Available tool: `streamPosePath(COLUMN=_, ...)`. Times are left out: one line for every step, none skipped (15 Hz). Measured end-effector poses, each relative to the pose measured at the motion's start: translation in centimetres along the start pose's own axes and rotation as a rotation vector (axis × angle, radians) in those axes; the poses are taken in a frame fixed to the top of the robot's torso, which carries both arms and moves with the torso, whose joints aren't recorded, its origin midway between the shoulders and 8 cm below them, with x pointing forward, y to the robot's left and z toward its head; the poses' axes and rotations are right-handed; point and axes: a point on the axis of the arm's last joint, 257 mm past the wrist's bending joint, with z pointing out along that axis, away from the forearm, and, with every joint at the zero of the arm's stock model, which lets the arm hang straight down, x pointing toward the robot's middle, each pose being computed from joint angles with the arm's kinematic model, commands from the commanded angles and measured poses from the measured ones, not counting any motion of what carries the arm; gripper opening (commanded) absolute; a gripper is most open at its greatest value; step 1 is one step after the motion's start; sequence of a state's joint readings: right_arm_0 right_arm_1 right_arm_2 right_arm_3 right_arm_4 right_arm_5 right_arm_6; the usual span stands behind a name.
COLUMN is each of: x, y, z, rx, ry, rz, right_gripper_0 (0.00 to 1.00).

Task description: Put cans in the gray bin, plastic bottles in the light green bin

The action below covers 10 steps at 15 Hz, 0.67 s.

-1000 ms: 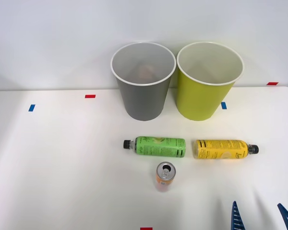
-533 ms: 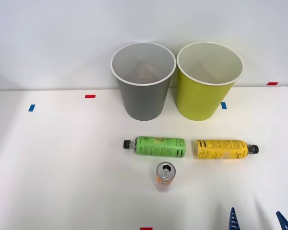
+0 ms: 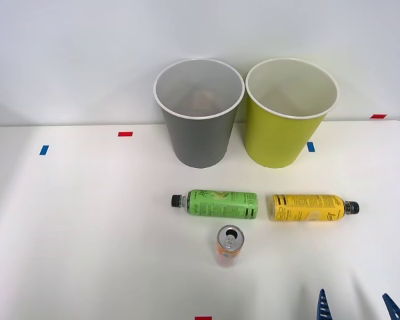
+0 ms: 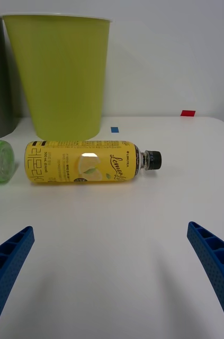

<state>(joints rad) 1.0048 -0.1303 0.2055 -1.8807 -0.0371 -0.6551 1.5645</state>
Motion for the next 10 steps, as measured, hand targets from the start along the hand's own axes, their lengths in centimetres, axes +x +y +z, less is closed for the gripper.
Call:
streamPosePath(x=0.0, y=0.0, z=0.0, rx=0.0, ry=0.0, rz=0.0, right_gripper_0=1.0)
streamPosePath(x=0.0, y=0.0, z=0.0, rx=0.0, ry=0.0, rz=0.0, right_gripper_0=1.0)
streamPosePath(x=0.0, y=0.0, z=0.0, rx=0.0, ry=0.0, rz=0.0, right_gripper_0=1.0)
streamPosePath(x=0.0, y=0.0, z=0.0, rx=0.0, ry=0.0, rz=0.0, right_gripper_0=1.0)
streamPosePath(x=0.0, y=0.0, z=0.0, rx=0.0, ry=0.0, rz=0.0, right_gripper_0=1.0)
streamPosePath(x=0.0, y=0.0, z=0.0, rx=0.0, ry=0.0, rz=0.0, right_gripper_0=1.0)
streamPosePath(x=0.0, y=0.0, z=0.0, rx=0.0, ry=0.0, rz=0.0, right_gripper_0=1.0)
streamPosePath(x=0.0, y=0.0, z=0.0, rx=0.0, ry=0.0, rz=0.0, right_gripper_0=1.0)
streamPosePath(x=0.0, y=0.0, z=0.0, rx=0.0, ry=0.0, rz=0.0, right_gripper_0=1.0)
streamPosePath(x=0.0, y=0.0, z=0.0, rx=0.0, ry=0.0, rz=0.0, right_gripper_0=1.0)
